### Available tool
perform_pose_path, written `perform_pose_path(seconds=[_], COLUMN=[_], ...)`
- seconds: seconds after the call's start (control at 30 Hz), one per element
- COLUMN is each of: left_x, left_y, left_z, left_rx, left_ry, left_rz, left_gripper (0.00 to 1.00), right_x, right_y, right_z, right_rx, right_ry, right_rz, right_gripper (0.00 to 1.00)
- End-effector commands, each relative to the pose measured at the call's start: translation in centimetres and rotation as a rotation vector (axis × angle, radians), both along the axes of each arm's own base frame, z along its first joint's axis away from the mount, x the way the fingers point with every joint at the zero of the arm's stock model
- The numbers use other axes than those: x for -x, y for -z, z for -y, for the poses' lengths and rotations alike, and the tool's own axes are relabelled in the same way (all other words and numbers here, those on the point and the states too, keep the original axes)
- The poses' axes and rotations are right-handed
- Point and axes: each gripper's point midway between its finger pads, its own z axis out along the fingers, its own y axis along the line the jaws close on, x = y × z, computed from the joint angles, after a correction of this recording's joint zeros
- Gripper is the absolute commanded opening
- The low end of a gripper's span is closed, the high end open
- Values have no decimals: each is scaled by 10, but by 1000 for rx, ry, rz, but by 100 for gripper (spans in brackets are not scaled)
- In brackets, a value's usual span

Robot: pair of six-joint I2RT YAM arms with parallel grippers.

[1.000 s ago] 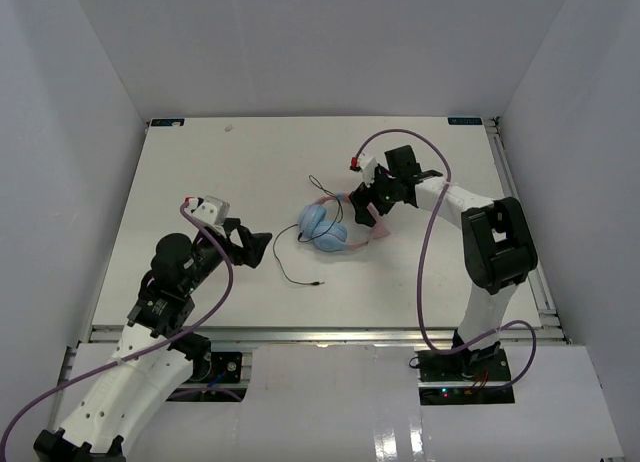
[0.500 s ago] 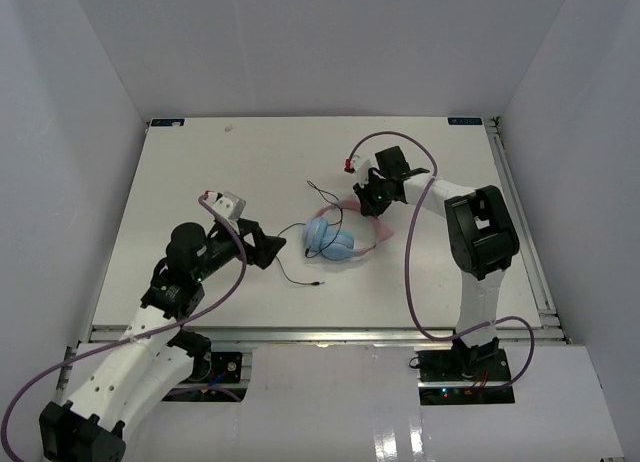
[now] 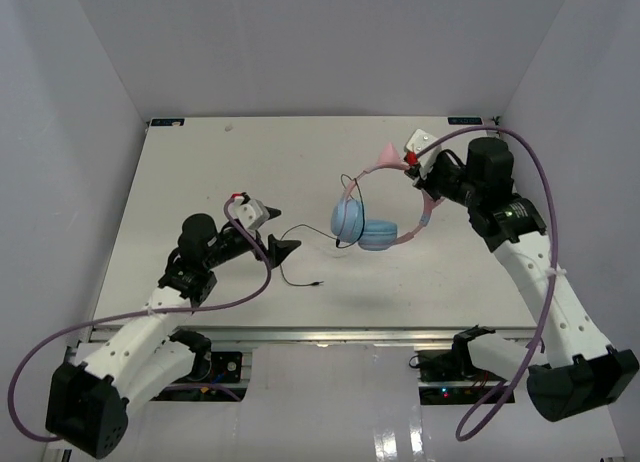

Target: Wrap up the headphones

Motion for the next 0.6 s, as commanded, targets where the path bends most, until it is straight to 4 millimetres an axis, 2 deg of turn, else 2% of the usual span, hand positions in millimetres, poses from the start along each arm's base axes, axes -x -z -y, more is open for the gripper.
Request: perform_pose_path(seconds=[0.0, 0.07, 0.13, 0.3, 0.43, 0.5, 0.57], left_x=[-15, -21, -21, -1, 25, 31, 38], left_y=[-14, -19, -22, -21, -12, -4, -4], left_z=[25, 33, 42, 63, 79, 90, 102], left_rx=[-18, 41, 94, 212, 275, 269, 271], left_ry=[107, 107, 127, 202, 288, 311, 343], left_rz=[209, 239, 246, 210, 159, 135, 133], left_gripper=[98, 98, 98, 98, 98, 98, 98], right_x=[57, 76, 86, 99, 95, 89, 84], right_y=[19, 4, -12, -55, -100, -113, -126], right_z=[-17, -25, -31, -40, -42, -41, -39], right_rx=[-48, -147, -219, -343, -444, -483, -518], right_ry=[-205, -241, -272, -354, -368, -355, -333], right_rz=[-149, -201, -233, -269, -281, -286, -276], right_gripper=[8, 8, 8, 8, 8, 8, 8])
